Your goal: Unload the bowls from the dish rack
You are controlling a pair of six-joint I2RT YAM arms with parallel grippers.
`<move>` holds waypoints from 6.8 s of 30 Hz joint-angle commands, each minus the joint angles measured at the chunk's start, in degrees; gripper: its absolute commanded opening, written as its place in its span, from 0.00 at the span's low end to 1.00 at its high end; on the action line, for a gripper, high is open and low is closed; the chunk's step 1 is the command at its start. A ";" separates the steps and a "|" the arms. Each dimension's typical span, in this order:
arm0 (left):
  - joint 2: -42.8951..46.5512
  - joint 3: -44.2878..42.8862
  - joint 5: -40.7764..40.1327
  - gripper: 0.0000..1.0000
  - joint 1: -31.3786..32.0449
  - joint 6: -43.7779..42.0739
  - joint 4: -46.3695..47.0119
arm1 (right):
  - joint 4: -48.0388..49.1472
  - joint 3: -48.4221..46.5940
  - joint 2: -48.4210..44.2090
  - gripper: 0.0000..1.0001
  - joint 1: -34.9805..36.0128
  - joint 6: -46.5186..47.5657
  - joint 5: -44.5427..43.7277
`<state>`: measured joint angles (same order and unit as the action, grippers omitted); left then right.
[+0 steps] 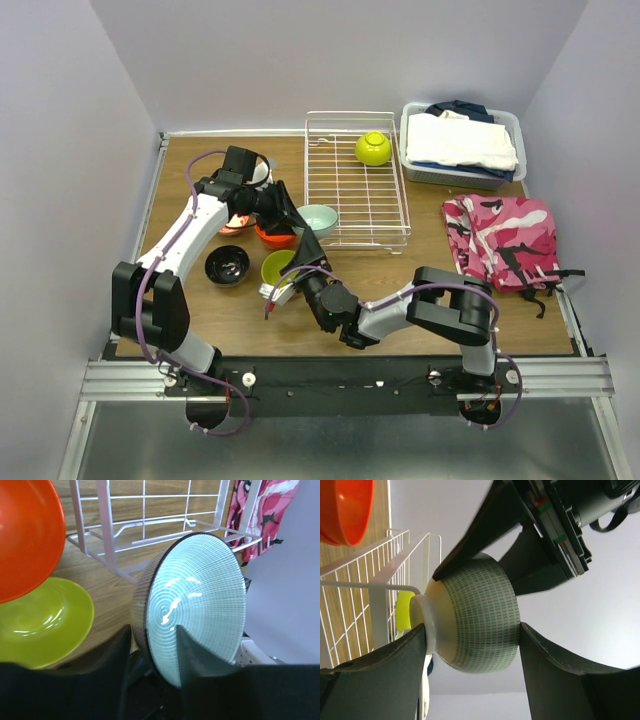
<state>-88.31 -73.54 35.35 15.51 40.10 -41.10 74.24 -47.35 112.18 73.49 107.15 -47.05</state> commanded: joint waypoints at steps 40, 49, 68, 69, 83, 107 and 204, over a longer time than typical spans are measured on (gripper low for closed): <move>28.90 20.18 -44.58 0.00 -7.77 -8.63 7.08 | -33.43 2.18 -29.11 0.99 1.04 -62.74 -9.29; 21.45 19.84 -43.70 0.00 -12.34 -4.59 19.03 | -42.05 2.79 -34.04 0.99 -0.28 -73.12 -9.03; -2.30 13.33 -37.03 0.15 -18.41 -3.18 29.85 | -50.33 4.37 -40.11 1.00 -3.27 -83.16 -8.85; -2.65 13.25 -37.02 0.20 -18.58 -3.10 29.59 | -50.50 4.37 -40.02 1.00 -3.44 -83.25 -8.76; 3.58 14.21 -38.69 0.74 -18.67 -5.73 26.87 | -55.60 1.04 -40.19 1.00 -8.10 -87.19 -5.88; 21.78 18.17 -46.61 0.93 -8.65 -16.80 23.26 | -87.68 -31.92 -14.01 0.99 -33.59 -106.98 24.27; 22.48 17.20 -46.60 0.93 -8.56 -16.37 22.03 | -96.74 -47.13 14.03 0.99 -33.86 -92.66 0.30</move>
<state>-66.74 -55.68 -10.68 6.87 23.42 -19.00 -24.51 -96.23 123.04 39.38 12.23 -43.03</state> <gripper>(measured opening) 0.930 0.987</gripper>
